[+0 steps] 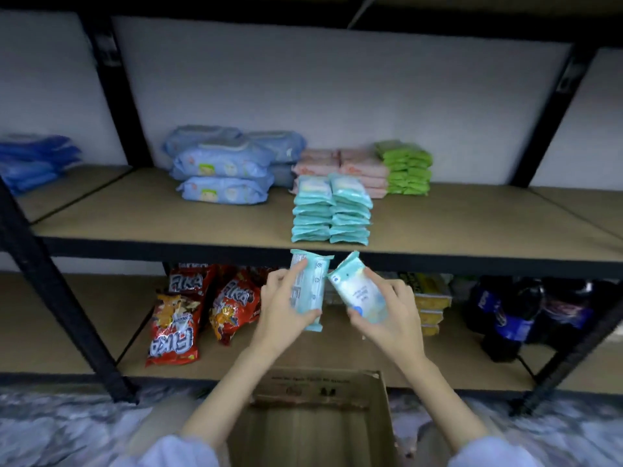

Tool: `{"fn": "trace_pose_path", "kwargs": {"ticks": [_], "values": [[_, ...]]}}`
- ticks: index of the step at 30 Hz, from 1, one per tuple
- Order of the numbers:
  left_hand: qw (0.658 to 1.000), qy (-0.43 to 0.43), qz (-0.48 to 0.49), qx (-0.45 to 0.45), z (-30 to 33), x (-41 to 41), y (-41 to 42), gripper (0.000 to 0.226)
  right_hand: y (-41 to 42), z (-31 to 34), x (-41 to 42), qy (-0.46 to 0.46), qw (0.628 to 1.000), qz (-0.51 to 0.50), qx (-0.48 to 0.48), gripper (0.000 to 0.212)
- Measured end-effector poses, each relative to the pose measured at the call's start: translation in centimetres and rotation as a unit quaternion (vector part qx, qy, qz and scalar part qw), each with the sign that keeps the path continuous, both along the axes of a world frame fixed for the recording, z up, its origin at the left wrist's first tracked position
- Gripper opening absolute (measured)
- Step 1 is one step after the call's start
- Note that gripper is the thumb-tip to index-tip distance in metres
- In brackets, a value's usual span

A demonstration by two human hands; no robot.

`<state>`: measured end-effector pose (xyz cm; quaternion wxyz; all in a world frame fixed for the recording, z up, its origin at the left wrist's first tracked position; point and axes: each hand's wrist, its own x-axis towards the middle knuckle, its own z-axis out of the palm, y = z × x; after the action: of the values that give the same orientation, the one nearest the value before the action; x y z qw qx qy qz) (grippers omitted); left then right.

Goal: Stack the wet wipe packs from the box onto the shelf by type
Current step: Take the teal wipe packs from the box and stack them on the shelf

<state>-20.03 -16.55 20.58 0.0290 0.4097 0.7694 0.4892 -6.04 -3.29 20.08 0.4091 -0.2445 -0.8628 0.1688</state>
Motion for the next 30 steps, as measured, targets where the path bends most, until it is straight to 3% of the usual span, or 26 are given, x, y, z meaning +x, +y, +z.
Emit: {"fn": "trace_pose_path", "kwargs": {"ticks": [6, 12, 17, 19, 21, 24, 30], "values": [[0.993, 0.092, 0.003, 0.076, 8.9, -0.9, 1.7, 0.081, 1.7, 8.4, -1.1, 0.105, 0.994, -0.031, 0.024, 0.064], [0.997, 0.044, 0.034, 0.044, 14.6, -4.1, 6.0, 0.079, 3.7, 15.0, -4.1, 0.082, 0.983, -0.031, -0.164, 0.054], [0.998, 0.018, 0.052, -0.012, 16.2, -6.0, 8.9, 0.079, 6.1, 15.6, -7.6, 0.034, 0.975, -0.036, -0.217, 0.057], [0.998, -0.014, 0.053, -0.027, 16.5, -6.9, 9.5, 0.089, 6.7, 15.7, -8.8, 0.018, 0.970, -0.046, -0.239, 0.045], [0.997, -0.021, 0.043, -0.061, 16.6, -7.8, 9.9, 0.086, 7.2, 16.1, -9.7, 0.008, 0.967, -0.040, -0.251, 0.028], [0.995, -0.018, 0.006, -0.095, 16.2, -9.0, 10.3, 0.055, 8.1, 16.7, -10.5, 0.020, 0.948, -0.004, -0.316, 0.048], [0.995, 0.004, -0.040, -0.094, 15.0, -9.6, 9.5, 0.054, 9.7, 15.8, -10.3, 0.038, 0.915, 0.065, -0.396, 0.047]]}}
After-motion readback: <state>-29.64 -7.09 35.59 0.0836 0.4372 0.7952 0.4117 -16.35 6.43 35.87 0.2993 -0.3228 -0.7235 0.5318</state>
